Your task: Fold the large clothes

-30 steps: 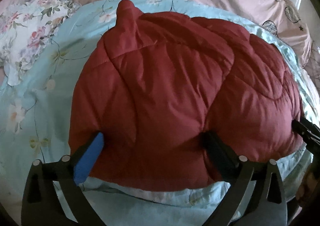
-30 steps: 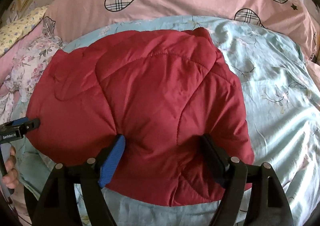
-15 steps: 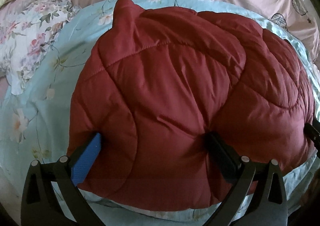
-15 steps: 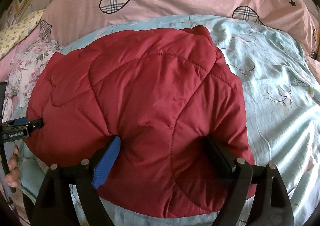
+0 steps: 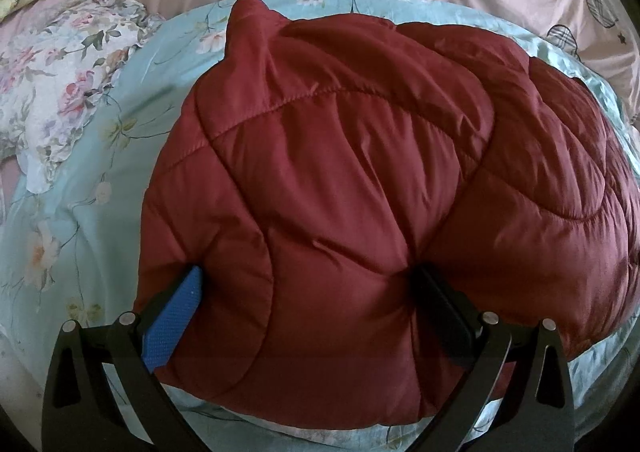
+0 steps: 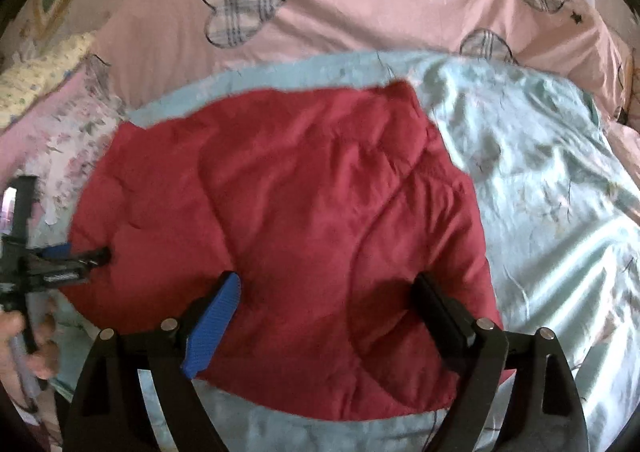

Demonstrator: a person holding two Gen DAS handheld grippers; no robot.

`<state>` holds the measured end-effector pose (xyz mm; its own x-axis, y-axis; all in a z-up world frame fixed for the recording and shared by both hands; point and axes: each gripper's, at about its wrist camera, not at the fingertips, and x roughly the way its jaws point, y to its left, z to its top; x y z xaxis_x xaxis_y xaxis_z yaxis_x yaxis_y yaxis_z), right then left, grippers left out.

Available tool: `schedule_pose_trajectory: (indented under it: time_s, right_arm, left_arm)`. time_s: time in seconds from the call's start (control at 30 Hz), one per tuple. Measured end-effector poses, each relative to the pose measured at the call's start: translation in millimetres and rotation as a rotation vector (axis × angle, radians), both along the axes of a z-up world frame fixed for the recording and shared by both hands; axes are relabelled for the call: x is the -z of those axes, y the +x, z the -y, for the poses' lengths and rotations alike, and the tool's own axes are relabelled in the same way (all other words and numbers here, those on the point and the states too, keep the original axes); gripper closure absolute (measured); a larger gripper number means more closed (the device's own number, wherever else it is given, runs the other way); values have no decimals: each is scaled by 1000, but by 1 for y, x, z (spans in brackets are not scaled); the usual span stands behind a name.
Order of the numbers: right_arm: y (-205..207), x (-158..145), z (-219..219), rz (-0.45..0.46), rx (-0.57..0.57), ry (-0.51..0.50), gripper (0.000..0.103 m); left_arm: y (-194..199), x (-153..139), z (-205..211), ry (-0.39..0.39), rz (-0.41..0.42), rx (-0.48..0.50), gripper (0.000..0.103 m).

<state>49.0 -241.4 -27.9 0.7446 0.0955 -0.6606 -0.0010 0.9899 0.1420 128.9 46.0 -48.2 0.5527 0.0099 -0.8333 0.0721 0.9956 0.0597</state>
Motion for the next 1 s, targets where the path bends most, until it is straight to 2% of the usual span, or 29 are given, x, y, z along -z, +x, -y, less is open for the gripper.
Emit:
schedule_pose_trajectory:
  time_s: [0.17, 0.37, 0.5, 0.63, 0.73, 0.83, 0.93, 1.0]
  right_arm:
    - [8, -11, -18, 11, -63, -4, 14]
    - [37, 13, -27, -63, -61, -68, 12]
    - [44, 23, -21, -67, -34, -91, 12]
    - [47, 27, -15, -68, -19, -90, 12]
    - [47, 29, -16, -65, -17, -93, 11]
    - [47, 30, -16, -64, -17, -90, 10]
    - [46, 30, -15, -66, -21, -85, 10]
    - [46, 25, -14, -65, -20, -72, 10]
  left_arm:
    - [0, 0, 0, 4, -1, 2, 0]
    - [0, 0, 0, 4, 1, 0, 0]
    - [0, -1, 0, 4, 2, -1, 0]
    - [-13, -19, -3, -41, 57, -18, 0]
    - [-23, -34, 3, -91, 102, 20, 0]
    - [-22, -41, 22, -48, 121, 62, 0]
    - [-6, -25, 36, -15, 62, 73, 0]
    - [1, -19, 39, -4, 56, 60, 0]
